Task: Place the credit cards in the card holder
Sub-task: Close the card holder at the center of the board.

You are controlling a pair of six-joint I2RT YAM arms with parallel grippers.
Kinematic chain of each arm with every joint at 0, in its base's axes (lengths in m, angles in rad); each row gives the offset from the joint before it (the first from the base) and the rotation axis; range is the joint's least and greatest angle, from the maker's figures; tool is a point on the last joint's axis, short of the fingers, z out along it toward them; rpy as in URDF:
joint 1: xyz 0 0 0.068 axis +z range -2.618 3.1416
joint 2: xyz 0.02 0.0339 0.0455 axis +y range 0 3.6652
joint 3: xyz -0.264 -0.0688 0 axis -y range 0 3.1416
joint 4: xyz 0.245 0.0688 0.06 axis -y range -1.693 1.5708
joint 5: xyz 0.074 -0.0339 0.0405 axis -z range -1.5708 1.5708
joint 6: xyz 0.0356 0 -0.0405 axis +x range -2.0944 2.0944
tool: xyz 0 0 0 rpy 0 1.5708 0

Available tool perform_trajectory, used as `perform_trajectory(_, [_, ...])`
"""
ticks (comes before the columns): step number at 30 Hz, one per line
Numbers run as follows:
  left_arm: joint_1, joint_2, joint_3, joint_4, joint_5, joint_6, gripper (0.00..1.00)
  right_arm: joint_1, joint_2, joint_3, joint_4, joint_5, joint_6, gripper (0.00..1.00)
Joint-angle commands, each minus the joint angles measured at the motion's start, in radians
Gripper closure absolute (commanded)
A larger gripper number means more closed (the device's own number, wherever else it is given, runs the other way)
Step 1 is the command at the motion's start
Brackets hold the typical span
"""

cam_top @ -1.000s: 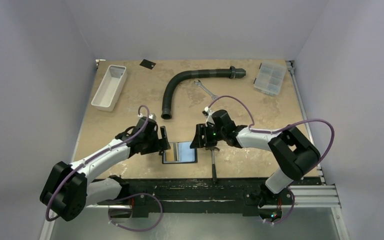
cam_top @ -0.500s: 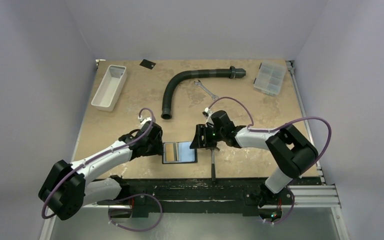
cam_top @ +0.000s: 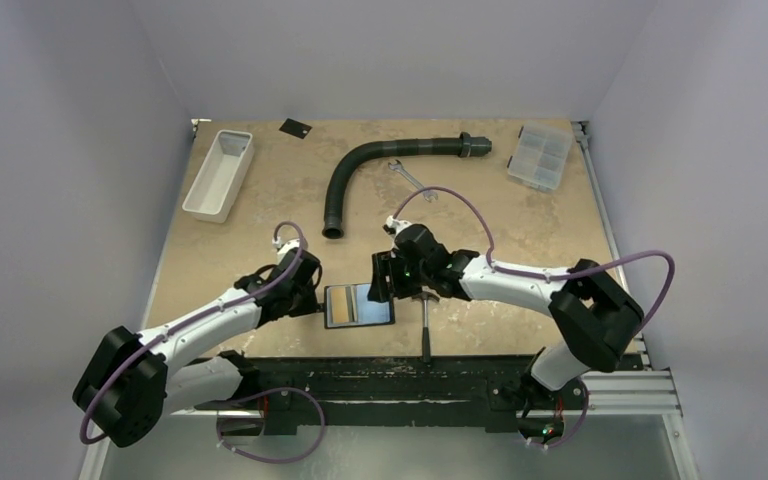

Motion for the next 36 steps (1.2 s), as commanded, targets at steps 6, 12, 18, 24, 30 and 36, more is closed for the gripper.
perform_trajectory(6, [-0.002,-0.046,-0.026,0.041,0.012,-0.019,1.00,0.069,0.073,0.034,0.185,-0.211,0.136,0.37])
perform_trajectory(12, [-0.001,-0.070,-0.044,0.050,0.023,-0.031,1.00,0.090,0.137,0.054,0.230,-0.245,0.178,0.39])
perform_trajectory(18, [-0.003,-0.086,-0.058,0.061,0.035,-0.043,1.00,0.101,0.170,0.054,0.224,-0.236,0.179,0.42])
perform_trajectory(24, [-0.002,-0.092,-0.066,0.067,0.044,-0.046,1.00,0.120,0.202,0.092,0.180,-0.206,0.162,0.44])
perform_trajectory(30, [-0.002,-0.101,-0.077,0.074,0.051,-0.051,1.00,0.134,0.207,0.120,0.167,-0.198,0.160,0.45])
perform_trajectory(36, [-0.002,-0.112,-0.084,0.082,0.068,-0.068,1.00,0.178,0.235,0.210,0.079,-0.135,0.144,0.50])
